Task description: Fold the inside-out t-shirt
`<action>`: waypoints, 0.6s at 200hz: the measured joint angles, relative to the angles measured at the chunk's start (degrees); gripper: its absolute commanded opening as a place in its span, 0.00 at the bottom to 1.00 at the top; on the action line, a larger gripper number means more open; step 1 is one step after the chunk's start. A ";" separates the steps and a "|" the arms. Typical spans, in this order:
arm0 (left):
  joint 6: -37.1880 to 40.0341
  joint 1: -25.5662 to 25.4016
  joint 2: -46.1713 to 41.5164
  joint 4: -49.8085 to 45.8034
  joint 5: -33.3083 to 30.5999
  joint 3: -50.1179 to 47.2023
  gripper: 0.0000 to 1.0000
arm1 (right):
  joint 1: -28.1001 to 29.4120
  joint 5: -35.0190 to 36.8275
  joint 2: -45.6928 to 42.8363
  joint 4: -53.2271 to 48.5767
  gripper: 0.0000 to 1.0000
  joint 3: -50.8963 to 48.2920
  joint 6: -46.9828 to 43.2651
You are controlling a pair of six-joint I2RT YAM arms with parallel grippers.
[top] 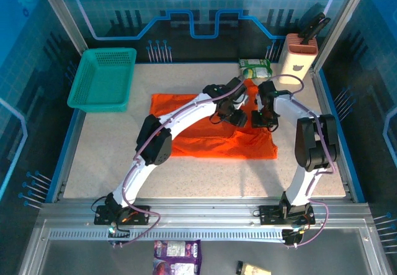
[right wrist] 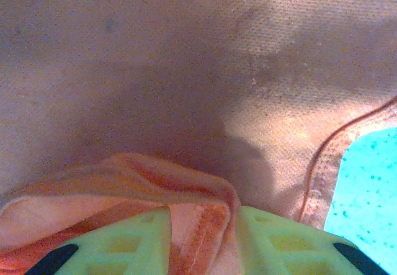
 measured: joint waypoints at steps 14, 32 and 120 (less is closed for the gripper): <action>0.48 -0.22 1.81 -2.51 0.26 2.12 0.48 | 0.00 0.09 0.61 -0.02 0.32 0.09 -0.04; 1.38 -0.52 2.93 -4.83 0.57 2.80 0.45 | -0.02 0.09 1.07 -0.02 0.31 0.09 -0.04; 2.67 -0.85 3.23 -9.11 -1.75 2.80 0.07 | -0.22 1.99 1.62 -0.48 0.04 0.11 -0.09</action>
